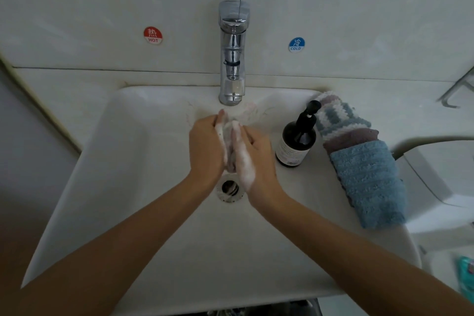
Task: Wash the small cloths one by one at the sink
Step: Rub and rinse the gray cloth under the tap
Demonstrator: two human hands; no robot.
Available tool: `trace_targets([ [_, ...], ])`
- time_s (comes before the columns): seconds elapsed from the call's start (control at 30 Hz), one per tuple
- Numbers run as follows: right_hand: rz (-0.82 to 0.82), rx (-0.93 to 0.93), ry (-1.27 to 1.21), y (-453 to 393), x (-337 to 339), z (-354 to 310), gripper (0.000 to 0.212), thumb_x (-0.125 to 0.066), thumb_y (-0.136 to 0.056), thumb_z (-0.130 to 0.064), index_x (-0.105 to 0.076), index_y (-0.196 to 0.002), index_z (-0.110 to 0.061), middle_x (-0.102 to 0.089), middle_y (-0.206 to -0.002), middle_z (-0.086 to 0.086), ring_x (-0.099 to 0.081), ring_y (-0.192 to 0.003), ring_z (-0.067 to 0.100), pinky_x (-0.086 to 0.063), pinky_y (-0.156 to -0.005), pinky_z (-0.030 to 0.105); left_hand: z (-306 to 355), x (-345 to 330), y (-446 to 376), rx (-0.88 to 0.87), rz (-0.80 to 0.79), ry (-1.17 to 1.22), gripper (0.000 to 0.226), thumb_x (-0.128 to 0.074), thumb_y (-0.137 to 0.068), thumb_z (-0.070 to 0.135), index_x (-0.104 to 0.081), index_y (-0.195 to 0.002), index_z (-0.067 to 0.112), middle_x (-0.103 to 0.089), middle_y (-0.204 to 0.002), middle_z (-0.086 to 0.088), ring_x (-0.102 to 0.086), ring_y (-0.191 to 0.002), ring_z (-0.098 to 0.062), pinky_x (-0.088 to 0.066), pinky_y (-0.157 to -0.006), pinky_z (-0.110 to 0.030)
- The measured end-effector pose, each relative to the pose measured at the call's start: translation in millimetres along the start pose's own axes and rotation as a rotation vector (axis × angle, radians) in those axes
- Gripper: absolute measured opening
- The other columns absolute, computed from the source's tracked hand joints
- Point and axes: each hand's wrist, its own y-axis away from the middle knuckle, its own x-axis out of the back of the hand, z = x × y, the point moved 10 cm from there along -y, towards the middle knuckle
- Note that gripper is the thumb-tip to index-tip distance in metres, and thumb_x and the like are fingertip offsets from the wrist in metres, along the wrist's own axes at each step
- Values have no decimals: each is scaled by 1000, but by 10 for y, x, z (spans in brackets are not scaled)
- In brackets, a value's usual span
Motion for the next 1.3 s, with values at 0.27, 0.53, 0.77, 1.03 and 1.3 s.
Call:
trace_targets([
  [0.27,-15,-51,-144,-163,269,-69,34,-47,-103,-32,-51,-74,-14,-41,-54,-2,-36,-40,4,-28,-40,19,269,155,-151,-62,-173,-33,40,-55,-96,31,-48,-66,6,-37,-50,6,-32,-40,-3,-27,-41,-18],
  [0.53,73,-81,-112,-282,496,77,57,-46,-102,-40,-57,-104,16,-51,-75,27,-50,-58,26,-32,-33,19,167,12,28,112,-686,-116,26,-72,-81,15,-64,-105,10,-44,-52,14,-33,-48,-6,-25,-43,-19],
  [0.77,160,131,-83,-263,540,-194,42,-46,-104,-27,-38,-64,-17,-32,-62,-5,-33,-58,6,-30,-53,22,222,139,-36,60,-571,-212,15,-63,-91,24,-63,-77,18,-49,-50,5,-43,-41,-4,-31,-35,-14],
  [1.03,124,81,-103,-302,480,-109,38,-40,-105,-33,-41,-72,-15,-36,-72,2,-38,-72,17,-33,-67,33,167,92,-24,199,-555,94,49,-83,-66,25,-65,-108,7,-69,-95,-23,-67,-76,-38,-54,-49,-42],
  [1.3,30,52,-34,-356,453,-98,29,-43,-105,-29,-51,-80,-17,-50,-80,1,-51,-80,15,-44,-75,32,256,44,94,162,-672,0,46,-71,-68,24,-58,-112,21,-69,-98,-7,-70,-71,-11,-52,-54,-19],
])
